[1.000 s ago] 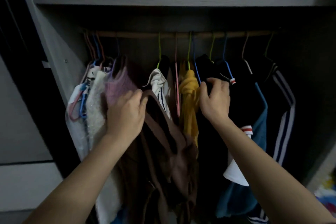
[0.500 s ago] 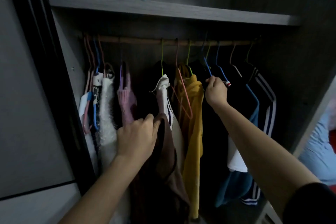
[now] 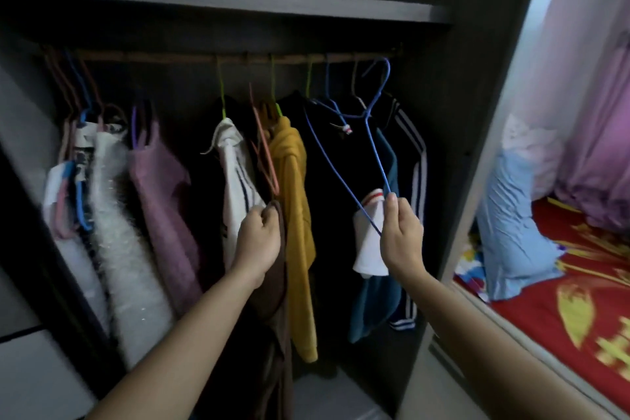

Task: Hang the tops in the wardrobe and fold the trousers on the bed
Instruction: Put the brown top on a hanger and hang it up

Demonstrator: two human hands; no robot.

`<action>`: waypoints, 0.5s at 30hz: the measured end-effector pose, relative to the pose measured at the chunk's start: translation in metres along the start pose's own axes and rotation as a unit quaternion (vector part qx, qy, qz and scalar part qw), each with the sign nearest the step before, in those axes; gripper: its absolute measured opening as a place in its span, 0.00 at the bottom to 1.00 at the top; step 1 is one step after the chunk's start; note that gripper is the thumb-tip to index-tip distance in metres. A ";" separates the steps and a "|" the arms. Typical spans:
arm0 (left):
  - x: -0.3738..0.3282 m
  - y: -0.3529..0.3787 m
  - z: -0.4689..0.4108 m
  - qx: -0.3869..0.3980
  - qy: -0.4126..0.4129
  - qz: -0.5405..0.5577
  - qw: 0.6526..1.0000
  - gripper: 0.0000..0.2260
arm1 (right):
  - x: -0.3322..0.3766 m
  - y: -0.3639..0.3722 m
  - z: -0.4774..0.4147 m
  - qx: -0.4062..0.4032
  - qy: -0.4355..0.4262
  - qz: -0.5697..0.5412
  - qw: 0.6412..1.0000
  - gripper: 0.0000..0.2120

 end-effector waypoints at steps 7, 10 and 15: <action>-0.022 0.108 0.014 0.059 -0.090 0.143 0.984 0.16 | -0.057 -0.100 0.025 -0.001 -0.003 -0.045 0.999 0.21; -0.027 0.138 0.013 0.088 -0.163 0.167 0.968 0.20 | -0.075 -0.134 0.039 0.063 0.026 -0.081 0.994 0.25; -0.031 0.168 0.029 0.156 -0.162 0.180 0.958 0.13 | -0.102 -0.168 0.055 0.208 0.089 -0.070 0.971 0.24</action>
Point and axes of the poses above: each hand's wrist, its own z-axis away from the middle knuckle, its own y-axis out of the palm, x = y × z, the point moved 3 cm from there along -z, towards the middle knuckle, and after that the axes turned 10 degrees about z, right-handed, at the moved point
